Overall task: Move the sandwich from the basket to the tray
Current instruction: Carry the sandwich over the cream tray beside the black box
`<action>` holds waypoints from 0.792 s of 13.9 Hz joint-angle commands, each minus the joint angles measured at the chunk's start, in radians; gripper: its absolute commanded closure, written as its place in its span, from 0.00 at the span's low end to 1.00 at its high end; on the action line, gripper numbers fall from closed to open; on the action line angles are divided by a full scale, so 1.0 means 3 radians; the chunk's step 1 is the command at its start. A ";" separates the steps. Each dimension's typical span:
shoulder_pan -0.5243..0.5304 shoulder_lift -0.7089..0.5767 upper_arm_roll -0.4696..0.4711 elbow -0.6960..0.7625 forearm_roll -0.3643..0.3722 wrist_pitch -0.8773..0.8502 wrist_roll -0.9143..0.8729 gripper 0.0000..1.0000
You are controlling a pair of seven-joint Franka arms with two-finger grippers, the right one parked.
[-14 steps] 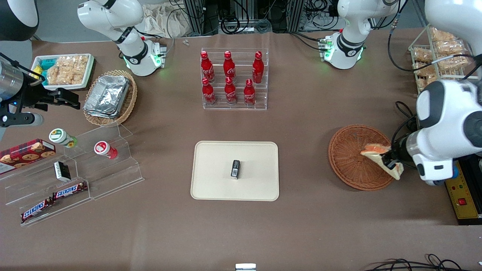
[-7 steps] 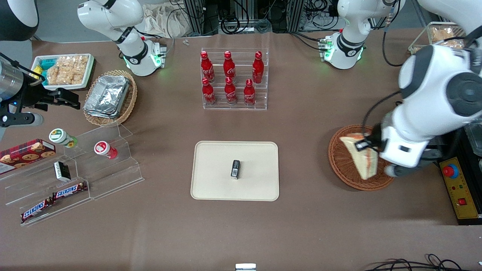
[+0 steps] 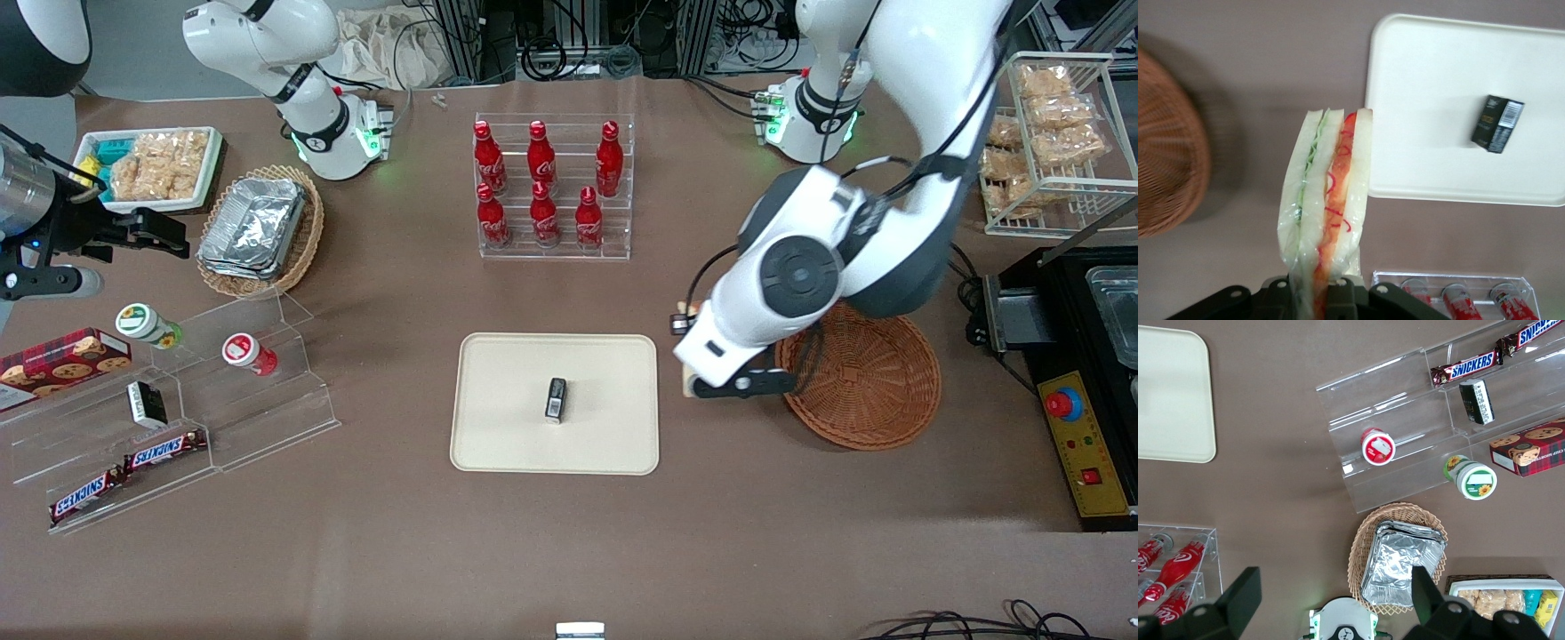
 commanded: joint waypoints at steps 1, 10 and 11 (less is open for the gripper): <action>-0.0085 0.0322 0.0015 0.0175 0.0184 0.0114 0.0068 1.00; -0.0346 0.0936 0.0077 0.0191 0.0389 0.1208 -0.0280 1.00; -0.0366 0.0977 0.0077 0.0191 0.0394 0.1295 -0.0311 1.00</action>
